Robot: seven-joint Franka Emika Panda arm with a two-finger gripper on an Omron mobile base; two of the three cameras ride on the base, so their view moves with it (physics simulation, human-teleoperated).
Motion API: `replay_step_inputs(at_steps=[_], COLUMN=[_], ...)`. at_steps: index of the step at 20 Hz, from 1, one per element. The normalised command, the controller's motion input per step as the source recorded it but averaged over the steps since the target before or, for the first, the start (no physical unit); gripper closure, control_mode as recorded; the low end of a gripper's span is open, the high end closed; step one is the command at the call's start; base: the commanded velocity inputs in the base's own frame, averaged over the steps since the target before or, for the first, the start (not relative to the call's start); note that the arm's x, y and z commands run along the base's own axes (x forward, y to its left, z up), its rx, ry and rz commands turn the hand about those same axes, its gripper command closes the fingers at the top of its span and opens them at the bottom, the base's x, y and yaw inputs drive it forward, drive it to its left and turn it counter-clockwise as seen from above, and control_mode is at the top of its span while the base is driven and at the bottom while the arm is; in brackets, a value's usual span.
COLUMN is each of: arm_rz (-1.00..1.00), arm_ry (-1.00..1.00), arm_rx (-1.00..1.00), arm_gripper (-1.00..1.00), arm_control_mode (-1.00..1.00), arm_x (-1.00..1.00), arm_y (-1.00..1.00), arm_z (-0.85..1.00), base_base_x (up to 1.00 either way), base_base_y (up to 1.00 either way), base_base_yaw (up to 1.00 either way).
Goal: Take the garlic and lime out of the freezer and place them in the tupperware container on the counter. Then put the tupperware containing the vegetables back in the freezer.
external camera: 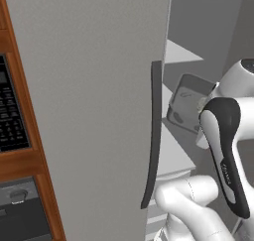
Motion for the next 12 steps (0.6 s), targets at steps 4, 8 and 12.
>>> replay_step_inputs(at_steps=[4, 8, 12], arm_rz=[0.0, 0.01, 0.12], arm_ry=[0.0, -0.01, -0.01], arm_rx=[-0.03, -0.06, -0.11], arm_gripper=[1.0, 1.0, 1.0], arm_control_mode=[-1.0, -1.0, -1.0], arm_x=[0.31, 0.52, 0.73], arm_y=[-0.63, -0.58, -0.21], arm_z=[0.0, 0.0, 0.0], base_base_x=[0.0, 0.0, 0.0], base_base_y=[0.0, 0.0, 0.0], base_base_yaw=[0.0, 0.0, 0.0])
